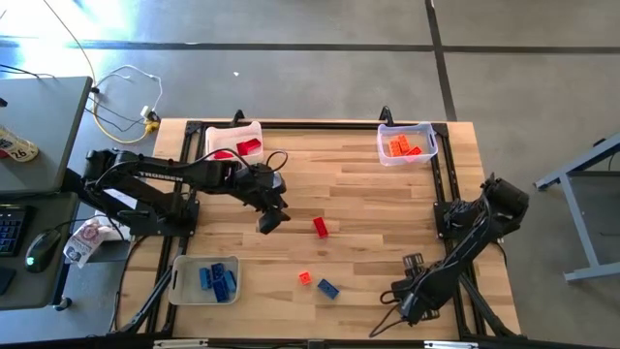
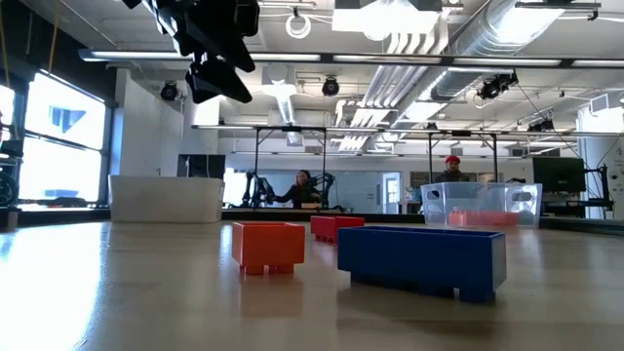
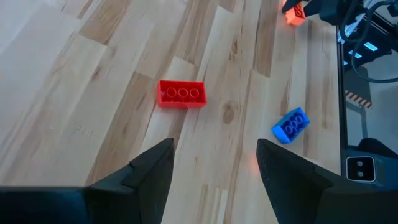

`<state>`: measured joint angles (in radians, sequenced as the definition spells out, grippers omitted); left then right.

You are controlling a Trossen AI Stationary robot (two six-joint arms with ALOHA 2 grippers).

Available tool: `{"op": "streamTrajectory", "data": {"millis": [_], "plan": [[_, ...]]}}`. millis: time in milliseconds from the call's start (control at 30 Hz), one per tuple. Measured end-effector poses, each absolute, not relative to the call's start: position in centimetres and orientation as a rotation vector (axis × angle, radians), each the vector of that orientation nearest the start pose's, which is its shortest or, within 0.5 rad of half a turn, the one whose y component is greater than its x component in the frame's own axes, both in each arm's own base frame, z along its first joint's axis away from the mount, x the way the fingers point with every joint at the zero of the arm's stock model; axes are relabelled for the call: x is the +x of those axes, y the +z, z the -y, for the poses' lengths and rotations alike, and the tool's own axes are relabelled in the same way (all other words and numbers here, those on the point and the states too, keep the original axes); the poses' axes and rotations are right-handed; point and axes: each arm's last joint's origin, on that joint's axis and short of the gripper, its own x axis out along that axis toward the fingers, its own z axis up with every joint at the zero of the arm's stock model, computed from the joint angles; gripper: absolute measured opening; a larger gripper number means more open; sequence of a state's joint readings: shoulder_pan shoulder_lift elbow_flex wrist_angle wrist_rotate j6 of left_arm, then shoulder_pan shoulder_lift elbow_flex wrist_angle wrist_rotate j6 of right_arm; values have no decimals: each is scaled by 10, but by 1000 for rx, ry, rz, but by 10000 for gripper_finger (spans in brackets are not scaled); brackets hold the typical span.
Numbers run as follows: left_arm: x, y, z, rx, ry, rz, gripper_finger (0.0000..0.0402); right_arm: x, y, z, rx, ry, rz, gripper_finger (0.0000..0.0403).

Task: Sort & place blocks by color
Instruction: Put the orange game piece into the transparent bin

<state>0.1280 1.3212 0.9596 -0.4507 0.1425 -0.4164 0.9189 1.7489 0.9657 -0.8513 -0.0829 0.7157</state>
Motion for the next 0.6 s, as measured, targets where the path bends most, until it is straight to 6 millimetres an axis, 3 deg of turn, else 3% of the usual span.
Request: {"op": "streamTrajectory", "data": {"millis": [133,467,600], "plan": [[270,259,-31,-503,155,-799,214,167,137,-221,-101,128,-1671,113],[270,259,-31,-487,148,-800,214,169,139,-219,68,-82,-1633,110],[270,259,-31,-470,140,-800,214,175,143,-214,146,-223,-1526,110]]}}
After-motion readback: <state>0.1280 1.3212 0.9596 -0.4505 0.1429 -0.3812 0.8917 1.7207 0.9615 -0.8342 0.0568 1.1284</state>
